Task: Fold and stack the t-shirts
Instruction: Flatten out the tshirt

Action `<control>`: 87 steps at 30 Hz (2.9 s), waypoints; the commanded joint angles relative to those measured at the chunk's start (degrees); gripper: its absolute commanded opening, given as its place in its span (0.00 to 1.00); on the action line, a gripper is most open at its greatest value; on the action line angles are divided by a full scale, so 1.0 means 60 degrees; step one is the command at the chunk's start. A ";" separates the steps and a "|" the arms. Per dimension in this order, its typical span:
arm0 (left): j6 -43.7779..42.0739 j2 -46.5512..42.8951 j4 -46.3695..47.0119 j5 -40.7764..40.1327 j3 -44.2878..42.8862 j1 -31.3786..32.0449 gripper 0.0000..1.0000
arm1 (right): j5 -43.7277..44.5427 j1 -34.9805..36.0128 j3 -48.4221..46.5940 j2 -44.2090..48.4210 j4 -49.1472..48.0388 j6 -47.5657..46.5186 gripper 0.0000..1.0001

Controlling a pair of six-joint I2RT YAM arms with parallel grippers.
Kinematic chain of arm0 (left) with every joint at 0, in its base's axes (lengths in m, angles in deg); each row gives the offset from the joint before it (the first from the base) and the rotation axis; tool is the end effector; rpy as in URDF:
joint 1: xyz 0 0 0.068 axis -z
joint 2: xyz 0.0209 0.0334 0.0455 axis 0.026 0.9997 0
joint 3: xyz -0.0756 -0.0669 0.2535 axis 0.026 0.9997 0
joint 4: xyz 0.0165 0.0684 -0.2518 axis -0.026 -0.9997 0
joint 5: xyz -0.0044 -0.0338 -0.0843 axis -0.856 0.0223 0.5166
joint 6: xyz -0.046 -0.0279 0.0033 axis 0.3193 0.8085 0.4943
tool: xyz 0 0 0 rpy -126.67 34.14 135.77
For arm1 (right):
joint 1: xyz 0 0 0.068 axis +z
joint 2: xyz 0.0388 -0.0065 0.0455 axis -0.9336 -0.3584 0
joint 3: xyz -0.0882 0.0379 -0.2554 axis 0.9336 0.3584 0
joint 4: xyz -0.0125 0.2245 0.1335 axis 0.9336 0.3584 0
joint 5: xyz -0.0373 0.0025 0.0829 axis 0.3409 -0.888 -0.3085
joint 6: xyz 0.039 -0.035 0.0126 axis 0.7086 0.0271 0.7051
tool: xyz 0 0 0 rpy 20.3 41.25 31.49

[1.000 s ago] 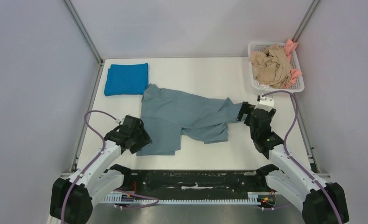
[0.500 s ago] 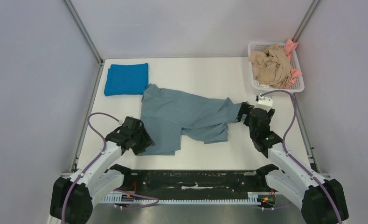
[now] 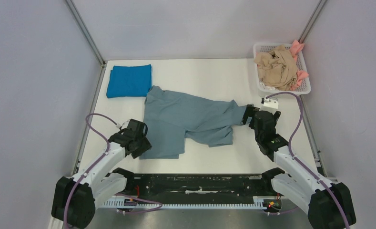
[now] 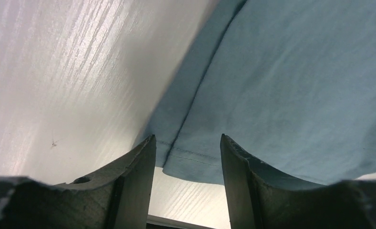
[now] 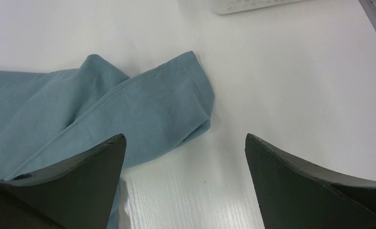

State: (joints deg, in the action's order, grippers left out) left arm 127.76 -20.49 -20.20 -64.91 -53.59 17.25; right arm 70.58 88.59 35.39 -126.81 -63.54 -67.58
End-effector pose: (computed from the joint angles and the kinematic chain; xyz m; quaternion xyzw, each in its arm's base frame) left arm 0.1446 -0.0424 0.1697 -0.2888 0.9329 -0.0414 0.2110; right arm 0.1888 0.0492 0.2113 0.1190 0.8264 -0.0326 0.5494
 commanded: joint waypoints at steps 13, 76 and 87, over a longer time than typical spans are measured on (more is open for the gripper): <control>0.0161 -0.0551 0.0039 0.0778 0.0030 0.0024 0.51 | 0.0212 -0.0063 -0.0125 -0.0091 -0.0197 -0.0063 0.98; -0.0632 0.1476 0.0047 0.1130 -0.2163 0.0949 0.02 | 0.0512 -0.0161 -0.0414 -0.1017 0.0049 -0.0209 0.98; -0.1249 0.1174 0.0964 0.0439 -0.3699 0.0935 0.02 | -0.0294 -0.0239 -0.1526 -0.3026 -0.0045 -0.0470 0.98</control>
State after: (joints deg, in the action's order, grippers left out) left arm 123.63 -12.31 -17.97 -59.06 -72.41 22.76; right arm 69.91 87.83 30.28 -141.58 -62.49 -70.84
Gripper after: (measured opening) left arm 0.036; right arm 0.979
